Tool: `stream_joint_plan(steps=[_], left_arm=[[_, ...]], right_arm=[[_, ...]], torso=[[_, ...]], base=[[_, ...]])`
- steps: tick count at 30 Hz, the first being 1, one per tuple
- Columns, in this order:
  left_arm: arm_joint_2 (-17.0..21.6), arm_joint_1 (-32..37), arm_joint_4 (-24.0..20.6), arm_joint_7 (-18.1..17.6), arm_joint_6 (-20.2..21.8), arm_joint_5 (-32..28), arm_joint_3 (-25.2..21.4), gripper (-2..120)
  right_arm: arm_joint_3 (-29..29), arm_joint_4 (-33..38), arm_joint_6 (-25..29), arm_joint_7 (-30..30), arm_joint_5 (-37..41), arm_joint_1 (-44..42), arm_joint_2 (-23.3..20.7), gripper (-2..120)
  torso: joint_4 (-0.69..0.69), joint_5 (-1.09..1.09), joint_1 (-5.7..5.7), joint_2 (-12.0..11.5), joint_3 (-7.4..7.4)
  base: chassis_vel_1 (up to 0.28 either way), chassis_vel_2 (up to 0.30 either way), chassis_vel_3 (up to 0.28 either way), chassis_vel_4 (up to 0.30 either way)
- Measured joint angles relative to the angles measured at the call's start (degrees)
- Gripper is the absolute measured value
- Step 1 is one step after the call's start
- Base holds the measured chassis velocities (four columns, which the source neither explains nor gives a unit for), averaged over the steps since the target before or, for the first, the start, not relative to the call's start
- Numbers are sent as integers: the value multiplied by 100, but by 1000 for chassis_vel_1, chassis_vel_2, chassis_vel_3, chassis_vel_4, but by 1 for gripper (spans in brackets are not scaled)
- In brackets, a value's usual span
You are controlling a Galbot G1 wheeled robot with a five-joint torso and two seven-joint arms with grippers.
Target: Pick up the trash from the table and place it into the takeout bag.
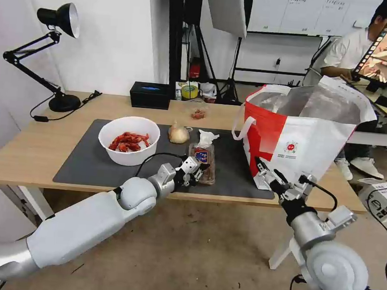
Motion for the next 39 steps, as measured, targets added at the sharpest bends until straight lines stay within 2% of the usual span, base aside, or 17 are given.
stream_joint_plan(steps=[8, 20, 26, 29, 39], left_arm=[[140, 121, -69, -13, -1, -37, -96, 0], [165, 173, -58, -22, -49, -37, -49, 0], [162, 148, -12, -23, -153, -123, 33, 0], [157, 112, 12, -19, -167, -175, 44, 0], [154, 101, 20, -20, -206, -207, -8, 0]], right_arm=[[-647, -565, -162, 376, 639, 917, -189, 100], [-1635, -1554, -690, 1047, 1073, 2243, 9, 100], [-1851, -1897, -1077, 1273, 1154, 2638, 78, 100], [-1905, -2112, -1403, 1411, 1482, 2898, 127, 100], [-2013, -2391, -1586, 1614, 1762, 3183, 277, 100]], torso=[[0, 0, 0, 0, 0], [0, -1, 0, 0, 0], [1, 0, 0, 0, 0], [0, 0, 0, 0, 0], [0, 0, 0, 0, 0]], base=[[0, 0, 0, 0], [0, 0, 0, 0], [0, 0, 0, 0], [0, 0, 0, 0], [0, 0, 0, 0]])
